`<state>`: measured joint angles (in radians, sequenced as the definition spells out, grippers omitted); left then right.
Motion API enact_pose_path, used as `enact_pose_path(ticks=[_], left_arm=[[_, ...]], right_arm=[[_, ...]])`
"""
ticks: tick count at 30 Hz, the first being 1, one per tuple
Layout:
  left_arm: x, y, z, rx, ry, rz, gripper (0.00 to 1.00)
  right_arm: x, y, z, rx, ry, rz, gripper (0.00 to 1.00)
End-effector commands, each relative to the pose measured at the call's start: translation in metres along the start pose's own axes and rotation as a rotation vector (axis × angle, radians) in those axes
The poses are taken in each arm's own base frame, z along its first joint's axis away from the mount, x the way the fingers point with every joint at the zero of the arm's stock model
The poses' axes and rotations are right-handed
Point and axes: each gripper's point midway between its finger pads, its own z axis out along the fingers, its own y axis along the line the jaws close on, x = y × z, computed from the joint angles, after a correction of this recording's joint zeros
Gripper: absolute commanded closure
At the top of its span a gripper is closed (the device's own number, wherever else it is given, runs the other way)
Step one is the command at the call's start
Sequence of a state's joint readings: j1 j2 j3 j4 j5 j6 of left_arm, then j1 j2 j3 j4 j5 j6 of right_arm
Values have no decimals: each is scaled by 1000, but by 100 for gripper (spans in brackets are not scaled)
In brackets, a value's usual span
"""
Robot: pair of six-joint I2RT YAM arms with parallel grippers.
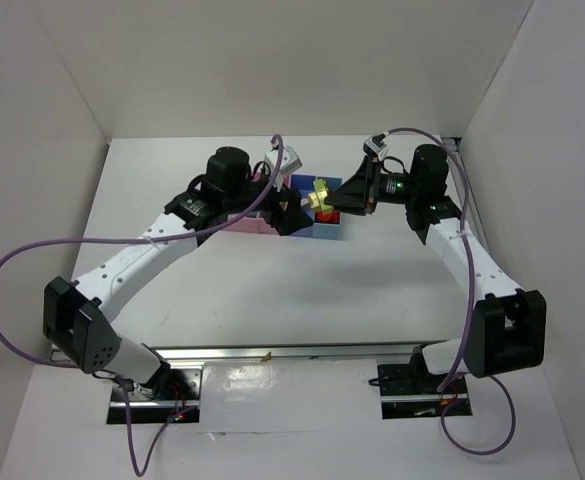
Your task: Sort the legos into containers by color
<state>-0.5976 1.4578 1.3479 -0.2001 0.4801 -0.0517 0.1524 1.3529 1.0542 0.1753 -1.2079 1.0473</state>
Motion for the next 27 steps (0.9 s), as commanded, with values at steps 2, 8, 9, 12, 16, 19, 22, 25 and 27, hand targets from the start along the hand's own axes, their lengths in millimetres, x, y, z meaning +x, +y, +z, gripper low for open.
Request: enact_pose_path(ticks=[2, 8, 9, 12, 16, 19, 22, 25, 27], left_arm=[[-35, -12, 5, 45, -86, 89, 11], [-44, -15, 10, 0, -92, 136, 23], [-41, -19, 12, 1, -82, 134, 23], [-46, -16, 9, -37, -86, 158, 26], [-50, -19, 7, -56, -95, 185, 37], [-48, -15, 6, -79, -84, 189, 45], [-49, -17, 1, -79, -91, 192, 59], [-47, -15, 1, -91, -82, 188, 75], [-50, -15, -2, -101, -90, 191, 91]], right_arm=[[3, 16, 1, -41, 5, -82, 81], [4, 10, 8, -32, 13, -55, 81], [7, 11, 11, -36, 23, -55, 81], [9, 7, 14, -33, 34, -50, 81], [9, 4, 15, -30, 36, -50, 81], [9, 4, 15, -30, 36, -50, 81], [9, -1, 15, -24, 39, -43, 81], [9, -2, 15, -19, 42, -30, 81], [9, -5, 15, -9, 37, -36, 81]])
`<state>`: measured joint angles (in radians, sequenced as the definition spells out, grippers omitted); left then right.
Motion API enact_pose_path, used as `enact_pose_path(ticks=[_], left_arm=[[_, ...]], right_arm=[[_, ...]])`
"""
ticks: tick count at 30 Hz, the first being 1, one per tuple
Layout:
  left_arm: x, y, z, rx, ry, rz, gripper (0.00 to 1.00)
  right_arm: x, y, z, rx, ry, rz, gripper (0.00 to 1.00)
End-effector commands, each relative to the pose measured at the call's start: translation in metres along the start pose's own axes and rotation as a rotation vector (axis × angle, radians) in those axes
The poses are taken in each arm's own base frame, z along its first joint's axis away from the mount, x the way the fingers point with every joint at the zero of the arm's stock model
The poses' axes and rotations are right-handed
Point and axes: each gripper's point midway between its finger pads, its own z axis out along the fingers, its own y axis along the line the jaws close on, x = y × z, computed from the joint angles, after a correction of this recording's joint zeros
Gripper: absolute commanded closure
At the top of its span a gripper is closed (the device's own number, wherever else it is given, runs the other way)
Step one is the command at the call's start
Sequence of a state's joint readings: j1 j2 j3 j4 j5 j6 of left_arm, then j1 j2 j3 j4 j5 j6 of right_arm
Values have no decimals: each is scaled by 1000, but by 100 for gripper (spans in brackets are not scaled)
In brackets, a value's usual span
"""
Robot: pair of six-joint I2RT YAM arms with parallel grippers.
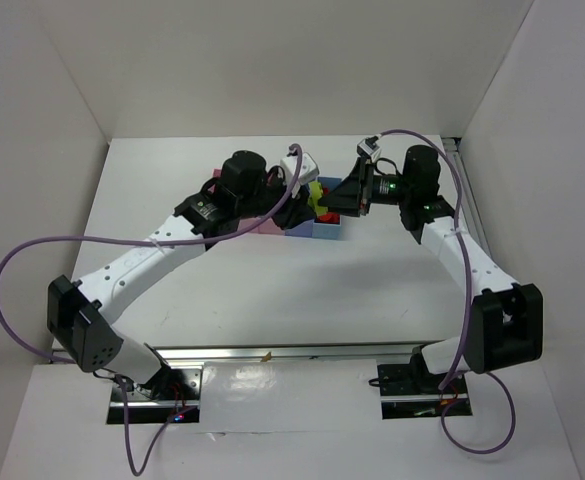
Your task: Sort the legos into containers by color
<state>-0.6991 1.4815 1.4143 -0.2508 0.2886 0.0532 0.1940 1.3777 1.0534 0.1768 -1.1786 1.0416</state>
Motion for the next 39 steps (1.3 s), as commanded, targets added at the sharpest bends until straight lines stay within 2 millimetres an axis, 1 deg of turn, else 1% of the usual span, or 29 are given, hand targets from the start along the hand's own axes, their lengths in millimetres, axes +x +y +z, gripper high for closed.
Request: enact_pose_path(ticks=[1, 2, 4, 7, 9, 10, 11, 12, 13, 14, 16, 17, 18, 19, 20, 21, 22, 23, 25, 26, 27, 28, 29, 30, 32, 33, 35, 37, 39], left_arm=[[-39, 0, -16, -27, -108, 53, 96], [-39, 3, -16, -39, -107, 53, 100], [-37, 5, -22, -60, -103, 60, 100], [-23, 15, -27, -82, -80, 44, 100], [-7, 15, -29, -75, -43, 28, 100], [0, 18, -29, -76, -25, 18, 100], [2, 24, -34, -93, -26, 1, 100], [14, 25, -37, -97, 2, -12, 100], [26, 33, -40, -115, 35, -42, 100], [33, 35, -44, -116, 51, -54, 100], [54, 41, -49, -132, 96, -122, 100], [62, 49, -55, -157, 120, -161, 100], [73, 54, -57, -173, 142, -199, 100], [80, 58, -60, -193, 154, -267, 100], [83, 72, -66, -246, 150, -312, 100], [93, 75, -65, -252, 184, -384, 100], [98, 84, -67, -281, 201, -426, 100], [103, 96, -72, -324, 214, -479, 100], [116, 106, -74, -351, 248, -585, 100], [113, 117, -80, -380, 228, -610, 100], [117, 120, -79, -378, 232, -635, 100], [112, 124, -81, -390, 215, -656, 100], [115, 124, -79, -391, 223, -671, 100], [113, 131, -83, -406, 211, -675, 100], [111, 138, -85, -434, 198, -711, 100], [117, 147, -88, -457, 199, -739, 100], [111, 153, -89, -459, 180, -753, 100], [115, 157, -86, -456, 195, -781, 100], [112, 156, -82, -432, 201, -801, 100]], right_arm=[[3, 0, 1, -8, 13, -42, 81], [2, 2, 0, -8, 13, -42, 81], [-4, 0, -5, 3, -5, -57, 81], [-10, 2, -7, 14, -21, -76, 81], [-12, -2, -7, 38, -31, -73, 81], [-22, 1, -9, 56, -66, -98, 81], [-25, -7, -8, 89, -72, -69, 81], [-31, -17, -7, 124, -88, -89, 81], [-48, -17, -7, 171, -145, -122, 81], [-50, -30, 0, 220, -141, -88, 81], [-63, -47, 6, 332, -165, -128, 81], [-89, -59, 10, 431, -227, -156, 81], [-83, -70, 20, 500, -200, -140, 81], [-94, -83, 21, 588, -234, -172, 81], [-109, -78, 26, 612, -256, -199, 81], [-104, -107, 39, 674, -205, -161, 81], [-110, -119, 43, 730, -222, -163, 81], [-115, -128, 60, 752, -206, -182, 81], [-119, -143, 70, 821, -197, -198, 81], [-128, -138, 79, 819, -203, -230, 81], [-118, -160, 92, 853, -156, -206, 81], [-118, -167, 96, 870, -144, -217, 81], [-123, -166, 103, 867, -154, -231, 81], [-117, -184, 111, 887, -124, -230, 81], [-120, -194, 113, 903, -125, -227, 80], [-119, -204, 116, 911, -112, -228, 80], [-118, -210, 121, 901, -91, -230, 78], [-113, -221, 129, 902, -64, -219, 77], [-113, -229, 134, 900, -41, -232, 75]])
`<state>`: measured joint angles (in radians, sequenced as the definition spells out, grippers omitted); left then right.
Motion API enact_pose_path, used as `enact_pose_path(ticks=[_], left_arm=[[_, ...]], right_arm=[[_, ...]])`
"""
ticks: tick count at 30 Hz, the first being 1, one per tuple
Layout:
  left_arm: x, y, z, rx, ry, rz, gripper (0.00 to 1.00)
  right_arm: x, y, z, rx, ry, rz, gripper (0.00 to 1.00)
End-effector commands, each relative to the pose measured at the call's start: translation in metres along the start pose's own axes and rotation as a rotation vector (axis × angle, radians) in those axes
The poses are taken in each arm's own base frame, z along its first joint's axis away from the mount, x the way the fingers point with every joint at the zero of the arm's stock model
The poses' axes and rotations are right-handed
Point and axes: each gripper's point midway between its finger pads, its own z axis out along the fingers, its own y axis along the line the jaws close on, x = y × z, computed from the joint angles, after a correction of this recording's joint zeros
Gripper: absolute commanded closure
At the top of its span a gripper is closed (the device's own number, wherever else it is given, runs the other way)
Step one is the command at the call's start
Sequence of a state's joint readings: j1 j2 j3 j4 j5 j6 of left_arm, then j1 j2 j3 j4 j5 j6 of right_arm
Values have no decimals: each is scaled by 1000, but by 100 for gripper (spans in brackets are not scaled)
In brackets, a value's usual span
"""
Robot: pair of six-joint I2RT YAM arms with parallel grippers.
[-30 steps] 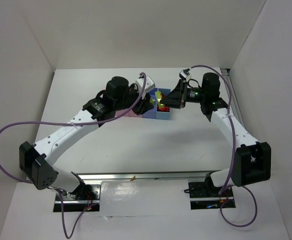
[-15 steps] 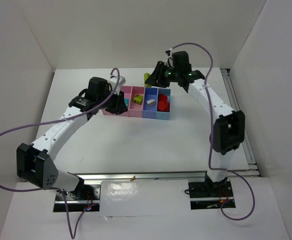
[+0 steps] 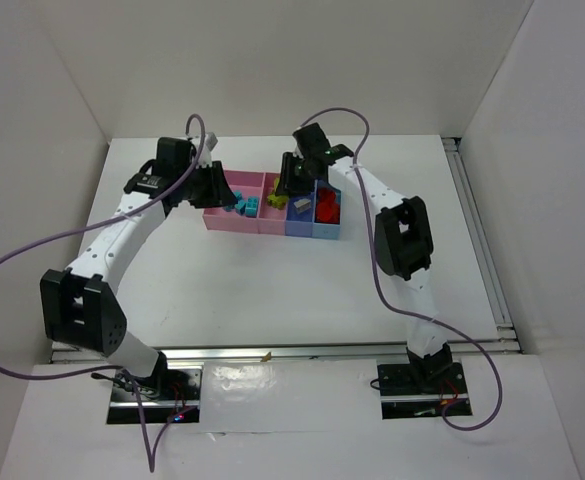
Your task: Sort the legos into containers by color
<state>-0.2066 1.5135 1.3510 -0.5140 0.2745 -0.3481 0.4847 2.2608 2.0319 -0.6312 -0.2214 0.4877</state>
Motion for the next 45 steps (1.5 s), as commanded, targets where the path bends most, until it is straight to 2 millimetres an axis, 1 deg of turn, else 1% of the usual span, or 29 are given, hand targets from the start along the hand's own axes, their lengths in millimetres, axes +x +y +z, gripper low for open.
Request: enact_pose_path(ticks=[1, 2, 3, 5, 6, 7, 9, 10, 12, 13, 15, 16, 17, 18, 19, 20, 22, 23, 25, 26, 28, 29, 30, 33, 34, 37, 38, 42, 45], left_arm=[[-14, -7, 4, 34, 0, -56, 100], [-15, -10, 7, 47, 8, -66, 100], [-14, -11, 6, 56, 11, -66, 100], [-20, -11, 11, 57, 10, -77, 100], [-24, -13, 9, 60, 0, -73, 100], [-19, -14, 15, 62, 16, -72, 100], [-28, -20, 15, 64, 0, -59, 100], [-25, -18, 19, 61, 9, -62, 100], [-31, -19, 19, 62, 5, -51, 100], [-28, -19, 24, 69, 21, -56, 100], [-27, -25, 25, 92, 29, -40, 100], [-25, -31, 31, 111, 45, -35, 100], [-23, -33, 39, 114, 59, -33, 100], [-27, -38, 42, 123, 55, -23, 100], [-24, -49, 48, 140, 70, -6, 100], [-23, -54, 54, 146, 80, 0, 100], [-21, -58, 73, 144, 104, -5, 100], [-19, -62, 79, 147, 114, -13, 100], [-17, -60, 99, 131, 135, -33, 100], [-17, -58, 104, 129, 141, -35, 98], [-13, -53, 119, 92, 148, -31, 86], [-10, -49, 123, 79, 156, -25, 77], [-12, -49, 126, 80, 154, -24, 71], [-9, -51, 136, 83, 165, -20, 44], [-6, -49, 140, 78, 176, -32, 32], [-10, -50, 141, 81, 168, -30, 12], [-13, -52, 140, 84, 160, -28, 1], [-22, -61, 135, 101, 136, -3, 0], [-42, -76, 109, 128, 98, 18, 0]], right_arm=[[-18, 14, -5, -14, -40, -57, 74], [-17, 13, -3, -9, -30, -55, 74], [-21, 13, -4, -4, -43, -57, 66], [-15, 15, 0, -2, -27, -70, 53], [-15, 15, 0, -2, -27, -70, 46], [-15, 15, 0, -2, -27, -70, 31], [-19, 16, -4, 2, -42, -72, 25], [-19, 16, -4, 2, -42, -72, 24], [-32, 23, -22, 4, -89, -79, 22], [-33, 21, -22, 14, -95, -79, 22], [-46, 28, -47, 24, -154, -85, 22], [-46, 16, -52, 83, -176, -80, 20], [-55, 20, -78, 96, -229, -82, 19], [-59, 18, -89, 119, -262, -71, 16], [-54, -7, -93, 210, -273, -55, 14], [-62, -11, -121, 231, -327, -45, 10], [-64, -36, -142, 330, -381, -1, 5], [-55, -52, -159, 373, -382, 13, 4], [-50, -74, -177, 449, -406, 56, 1], [-44, -86, -190, 464, -412, 73, 1], [-32, -103, -202, 503, -402, 101, 1], [-34, -103, -215, 496, -430, 118, 1], [-32, -112, -223, 512, -431, 134, 1], [-29, -122, -238, 529, -443, 155, 1], [-29, -126, -246, 536, -452, 167, 1], [-27, -136, -250, 561, -437, 174, 1], [-25, -137, -250, 565, -428, 174, 0], [-28, -137, -257, 570, -434, 181, 0], [-30, -142, -263, 609, -459, 201, 0]])
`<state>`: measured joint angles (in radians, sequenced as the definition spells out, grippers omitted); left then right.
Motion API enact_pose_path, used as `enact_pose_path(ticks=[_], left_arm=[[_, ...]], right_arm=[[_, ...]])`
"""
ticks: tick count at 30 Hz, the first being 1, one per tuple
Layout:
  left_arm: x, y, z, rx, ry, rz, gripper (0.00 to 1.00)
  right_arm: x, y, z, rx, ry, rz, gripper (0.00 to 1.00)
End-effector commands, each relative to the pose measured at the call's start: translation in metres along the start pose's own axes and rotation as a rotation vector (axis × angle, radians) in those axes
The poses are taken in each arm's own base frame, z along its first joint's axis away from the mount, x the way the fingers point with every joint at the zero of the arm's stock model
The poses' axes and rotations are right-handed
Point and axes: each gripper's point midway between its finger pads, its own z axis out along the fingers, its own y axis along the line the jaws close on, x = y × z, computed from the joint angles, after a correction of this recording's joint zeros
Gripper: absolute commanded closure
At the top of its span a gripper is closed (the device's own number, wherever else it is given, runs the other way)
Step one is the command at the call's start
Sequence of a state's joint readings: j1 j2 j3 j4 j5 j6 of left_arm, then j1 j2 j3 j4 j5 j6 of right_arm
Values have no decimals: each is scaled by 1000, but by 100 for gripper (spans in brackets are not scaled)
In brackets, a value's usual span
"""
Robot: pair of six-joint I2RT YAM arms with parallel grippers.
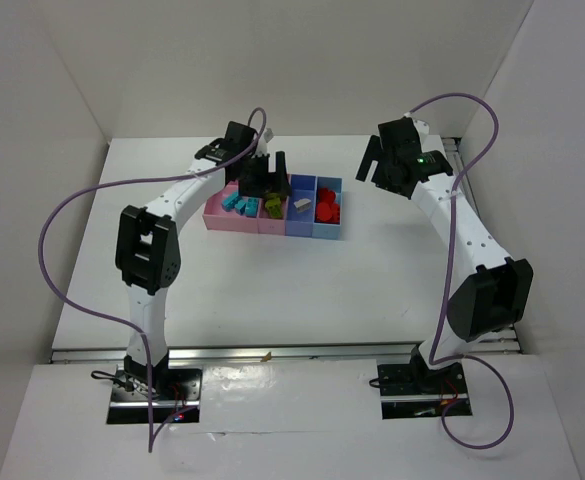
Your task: Sort the legos into containers by color
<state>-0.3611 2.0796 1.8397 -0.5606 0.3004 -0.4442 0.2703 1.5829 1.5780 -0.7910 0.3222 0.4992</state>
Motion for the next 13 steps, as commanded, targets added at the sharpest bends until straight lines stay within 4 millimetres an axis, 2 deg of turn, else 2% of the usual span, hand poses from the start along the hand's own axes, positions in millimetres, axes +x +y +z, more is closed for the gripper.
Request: enact_pose_path(ticks=[1, 2, 3, 4, 5, 6, 7, 9, 10, 11, 13], left_arm=[[-30, -32, -44, 50, -94, 57, 0], [-32, -36, -54, 54, -107, 71, 0], [-43, -45, -78, 52, -165, 100, 0], [-46, -50, -91, 58, -183, 106, 0], [-49, -45, -101, 41, -205, 115, 0], [-41, -42, -105, 36, -196, 128, 0], [-42, -44, -125, 38, -229, 130, 0], [-38, -35, -136, 6, -242, 145, 0], [-30, -27, -135, -20, -231, 147, 0], [-28, -29, -146, -27, -252, 151, 0], [-19, -21, -151, -46, -248, 140, 0]], right_arm=[[-16, -17, -16, 68, -65, 44, 0], [-13, -22, -15, 95, -61, 49, 0], [-16, -24, -18, 102, -76, 66, 0], [-11, -32, -15, 131, -63, 63, 0], [-10, -35, -15, 143, -60, 59, 0], [-10, -34, -15, 143, -61, 70, 0], [-8, -36, -16, 150, -50, 65, 0], [-6, -39, -17, 165, -46, 60, 0], [-4, -41, -17, 170, -39, 56, 0], [-1, -43, -18, 172, -34, 41, 0], [-3, -50, -19, 188, -43, 48, 0]])
